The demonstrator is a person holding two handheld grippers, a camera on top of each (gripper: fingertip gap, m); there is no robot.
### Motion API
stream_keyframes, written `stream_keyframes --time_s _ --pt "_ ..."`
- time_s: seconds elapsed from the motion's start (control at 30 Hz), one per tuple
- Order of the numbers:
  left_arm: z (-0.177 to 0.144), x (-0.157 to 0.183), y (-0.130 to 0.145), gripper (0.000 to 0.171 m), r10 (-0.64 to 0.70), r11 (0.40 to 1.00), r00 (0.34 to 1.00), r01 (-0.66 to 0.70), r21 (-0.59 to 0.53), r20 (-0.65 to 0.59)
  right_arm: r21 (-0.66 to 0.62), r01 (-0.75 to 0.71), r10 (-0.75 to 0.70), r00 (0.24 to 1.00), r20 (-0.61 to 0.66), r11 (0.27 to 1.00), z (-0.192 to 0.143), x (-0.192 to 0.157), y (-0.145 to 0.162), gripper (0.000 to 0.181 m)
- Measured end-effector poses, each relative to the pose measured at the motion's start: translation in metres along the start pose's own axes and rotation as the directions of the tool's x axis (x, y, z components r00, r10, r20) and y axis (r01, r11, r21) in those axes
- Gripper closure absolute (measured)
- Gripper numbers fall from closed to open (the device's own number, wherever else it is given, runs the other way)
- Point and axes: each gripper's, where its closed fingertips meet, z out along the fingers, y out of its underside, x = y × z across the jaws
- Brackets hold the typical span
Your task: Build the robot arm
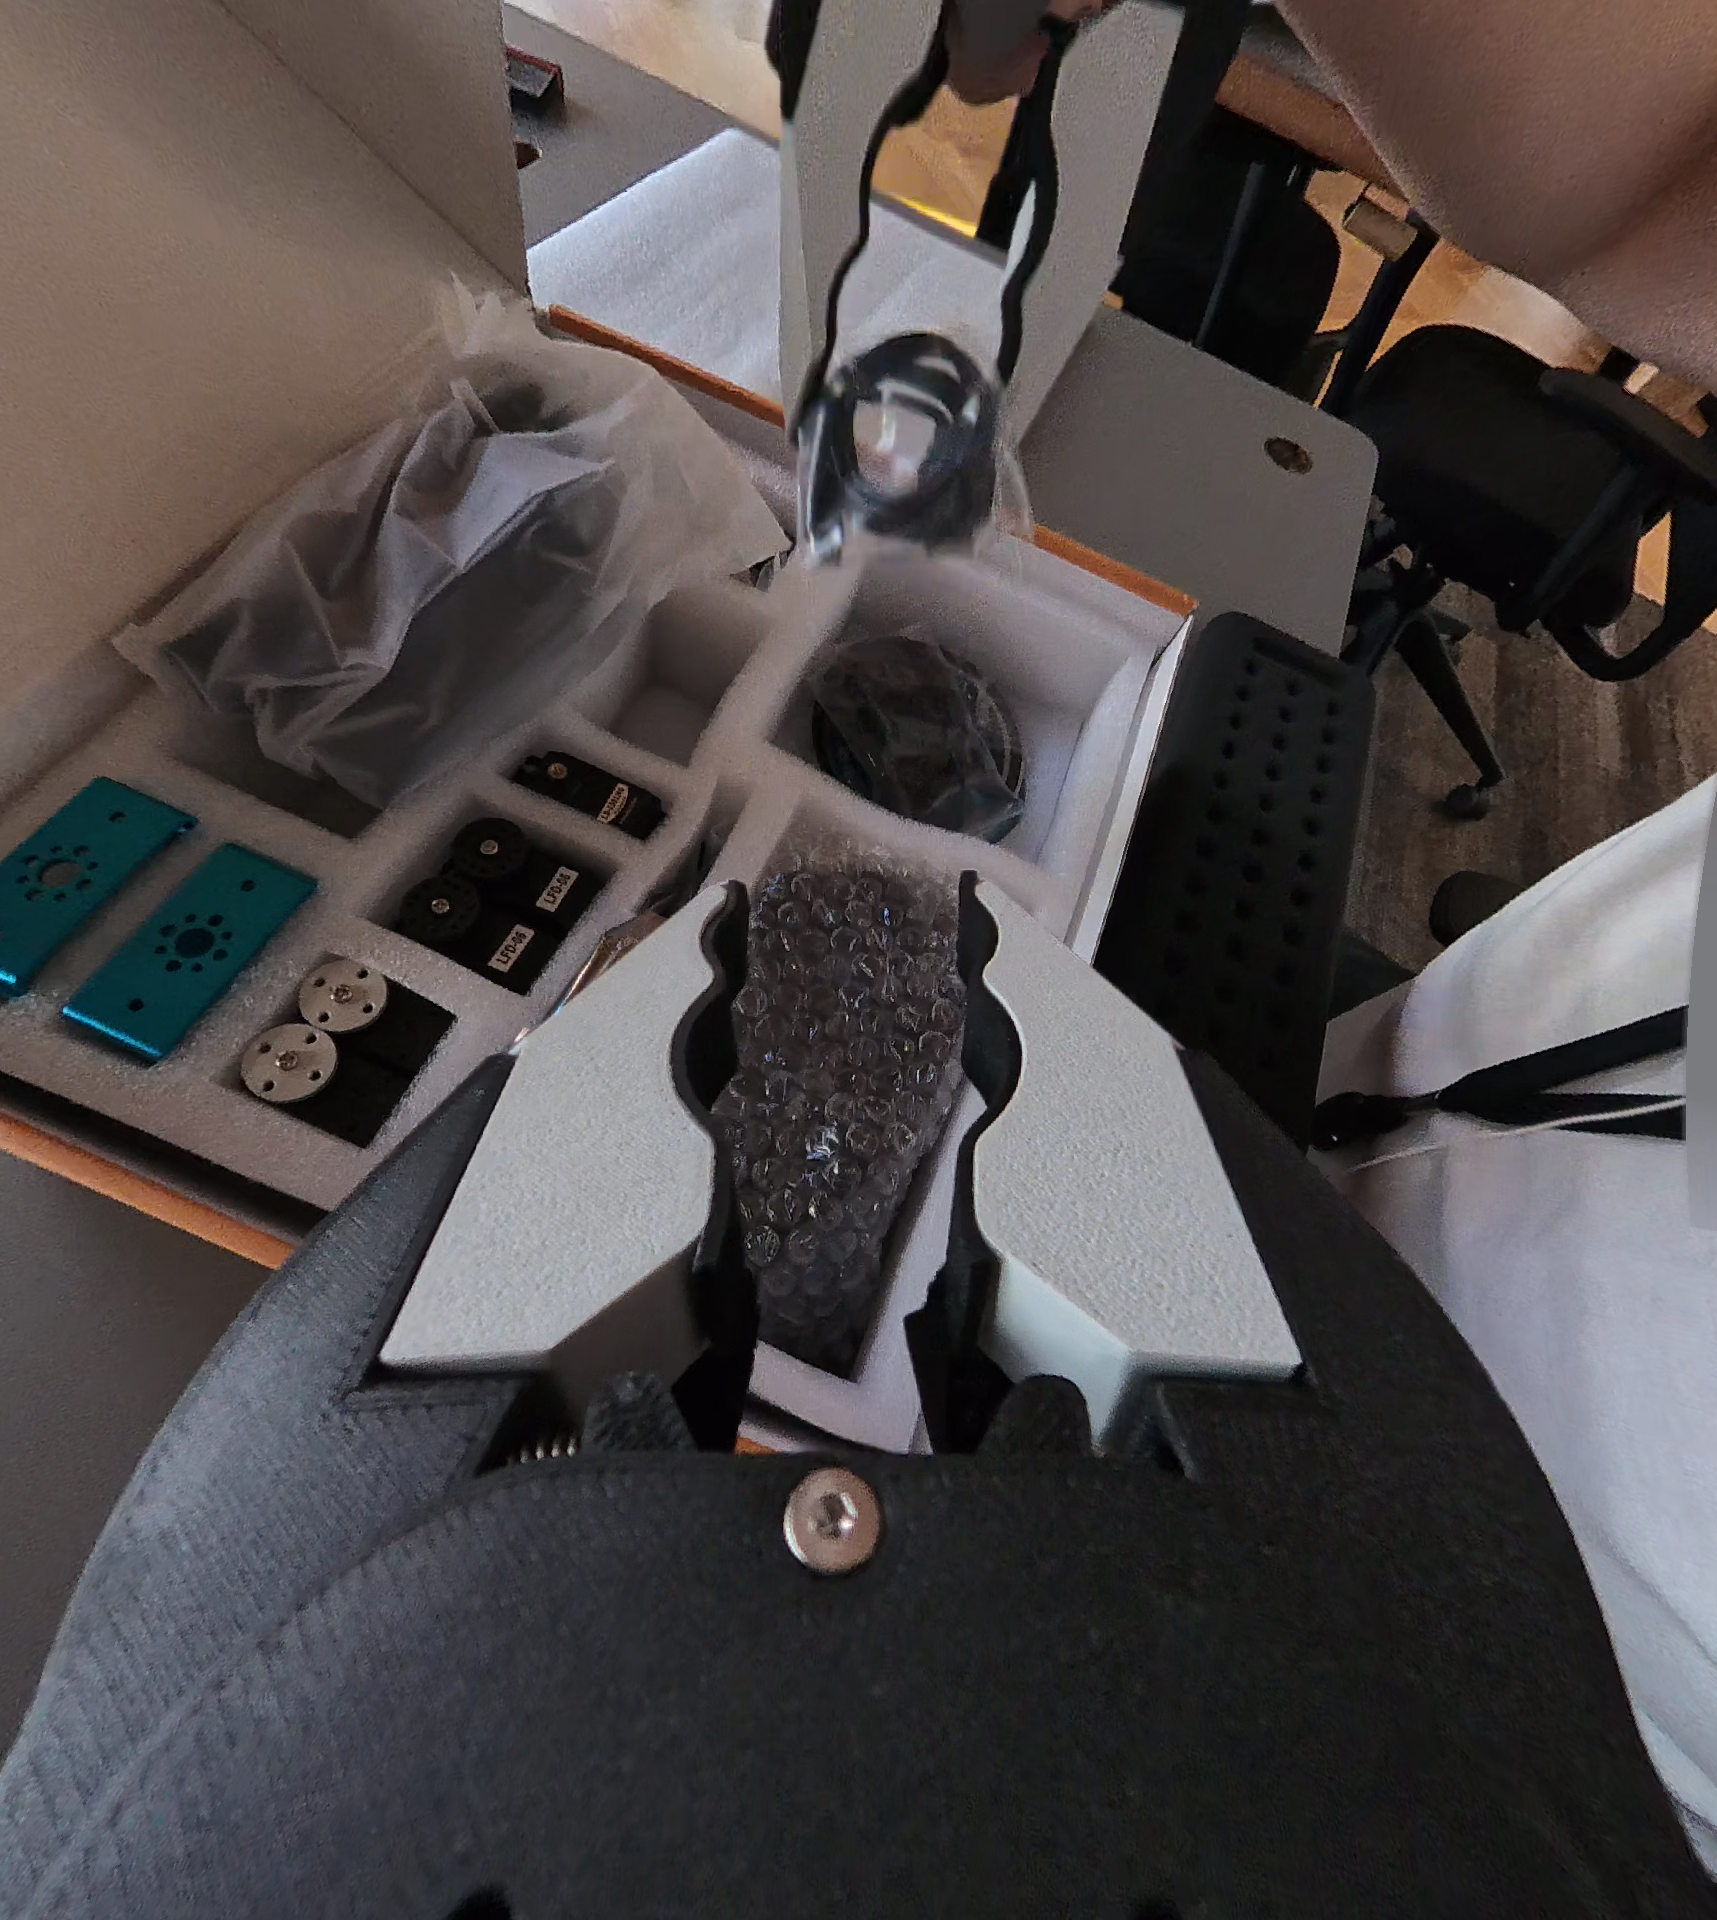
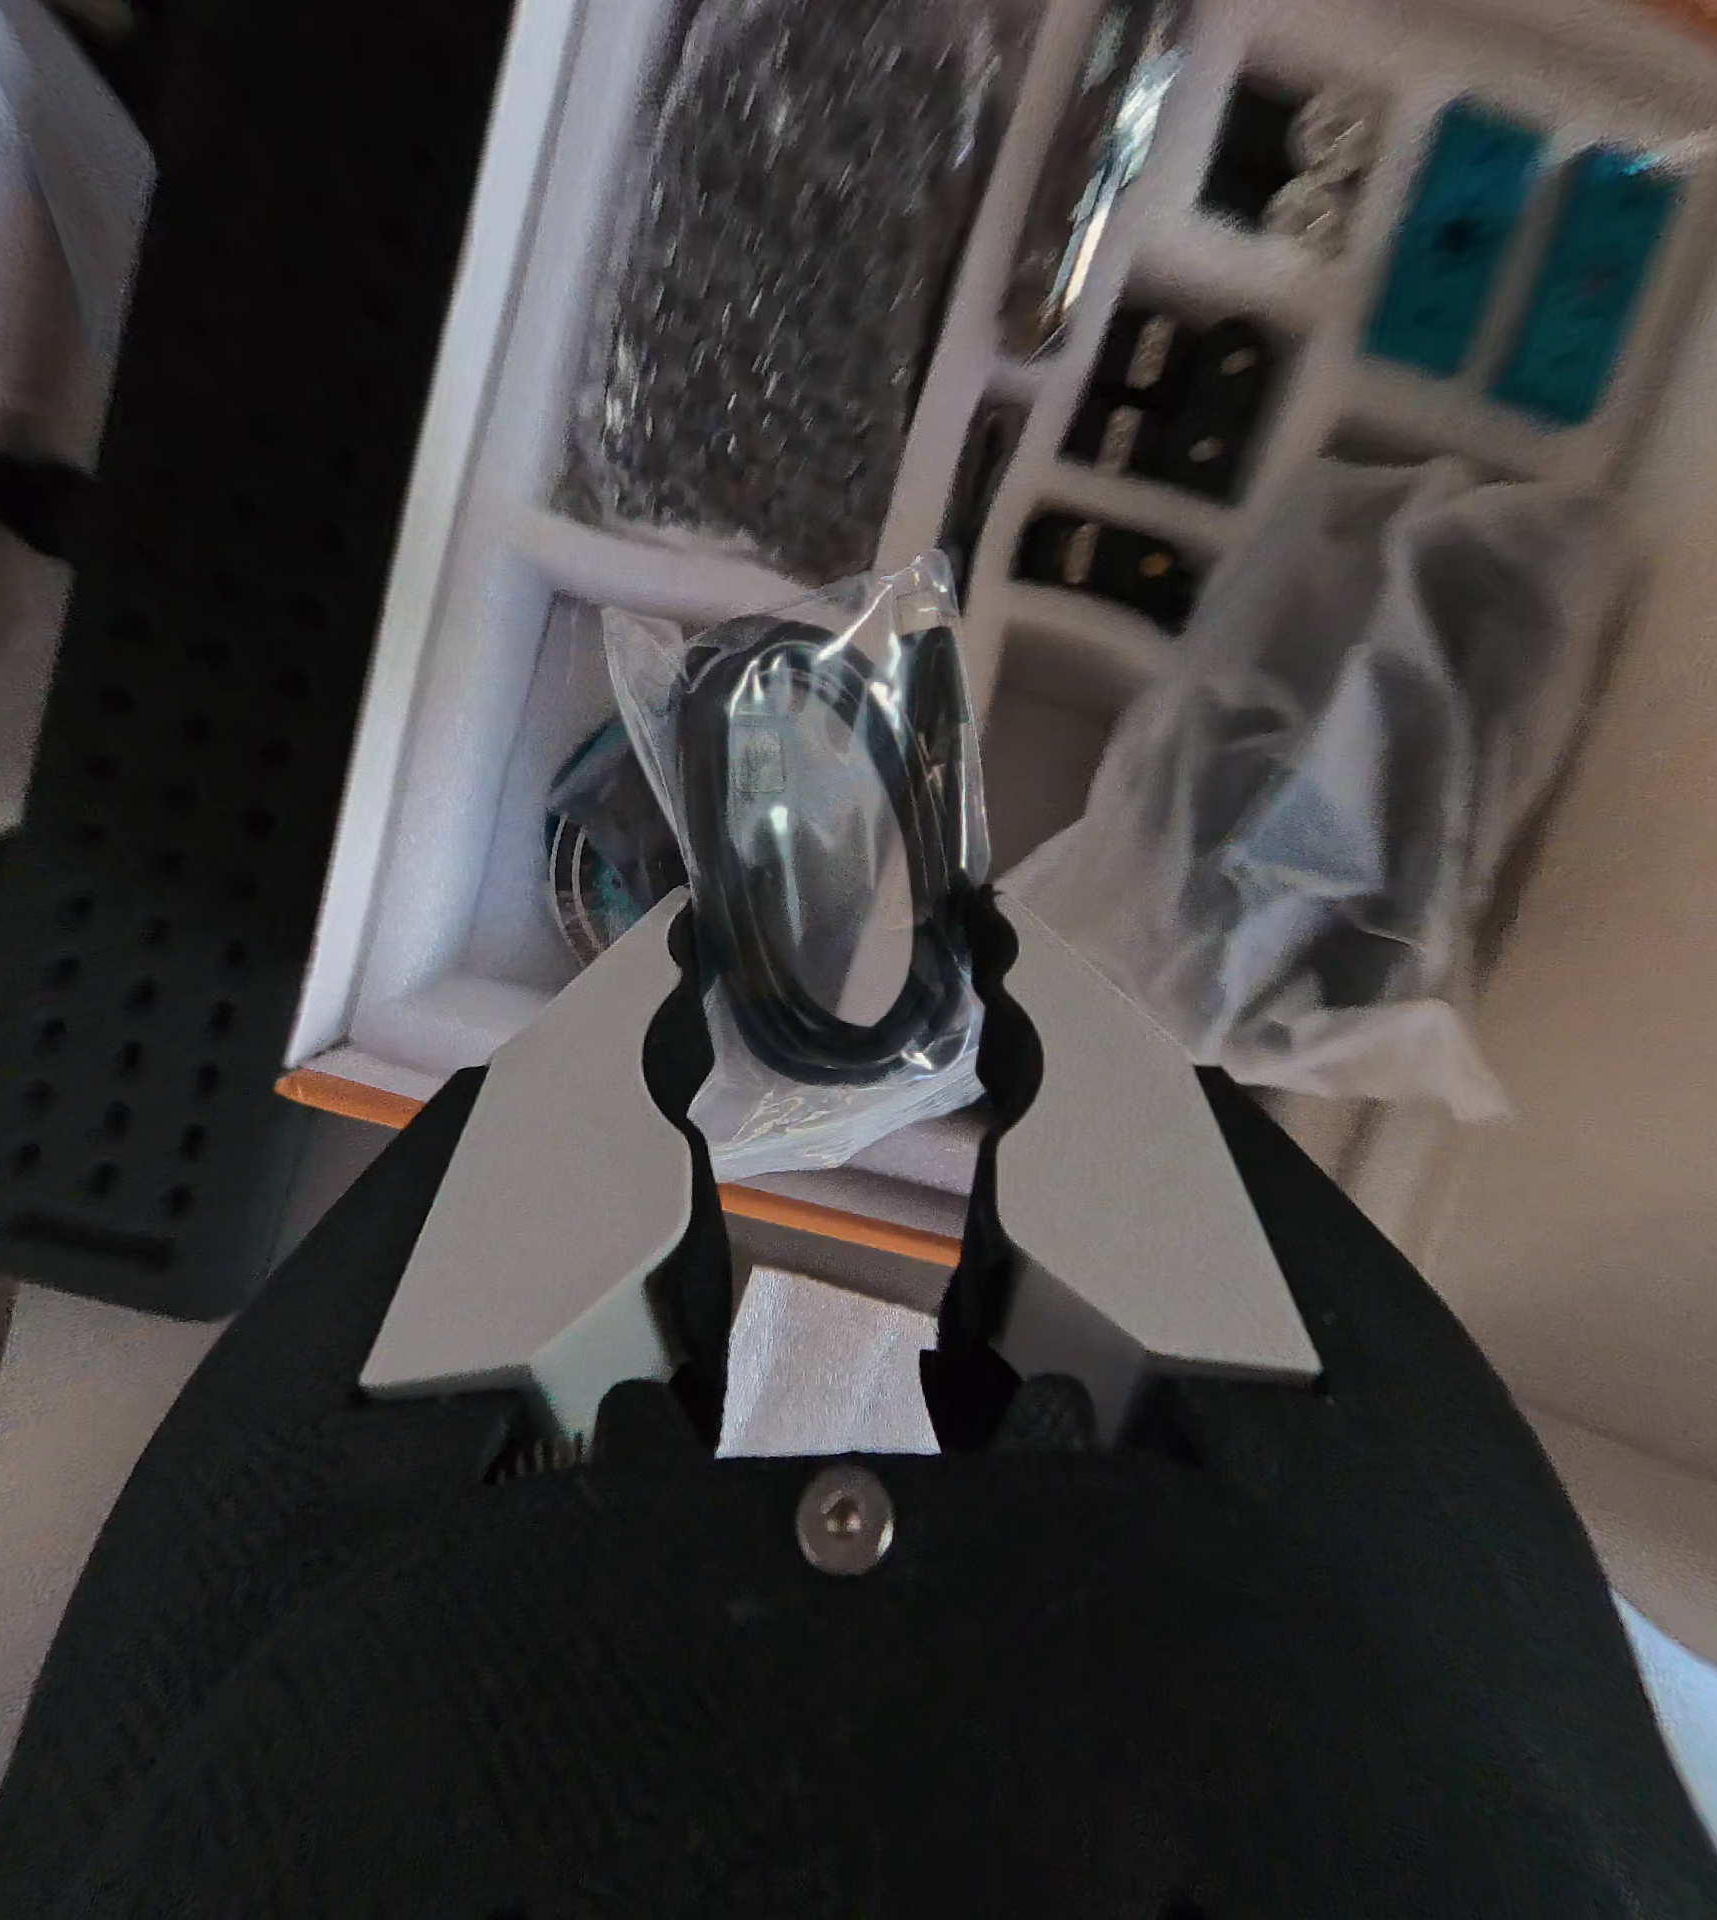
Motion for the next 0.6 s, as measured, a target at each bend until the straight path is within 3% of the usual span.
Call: stream_keyframes --time_s 0.13,0.3,0.43,0.6 --pt "0.013 0.004 -0.003 0.13 -0.009 1.0 1.0 0.009 0.006 -0.022 0.118 -0.038 0.05 0.993 -0.106 0.992 -0.032 0.009 -0.004 0.133" --pt "0.078 0.017 -0.012 0.12 -0.073 0.996 0.997 0.074 -0.051 0.036 0.27 -0.05 0.137 0.939 -0.315 0.962 -0.058 0.006 0.019 0.133" --pt "0.134 0.022 -0.003 0.11 -0.028 0.979 0.986 0.06 -0.194 0.163 0.375 -0.043 0.205 0.89 -0.406 0.926 -0.078 -0.008 0.03 0.133" --pt "0.172 0.017 0.016 0.097 0.048 0.925 0.958 0.065 -0.374 0.284 0.358 -0.01 0.202 0.841 -0.502 0.934 -0.085 -0.019 0.05 0.133"
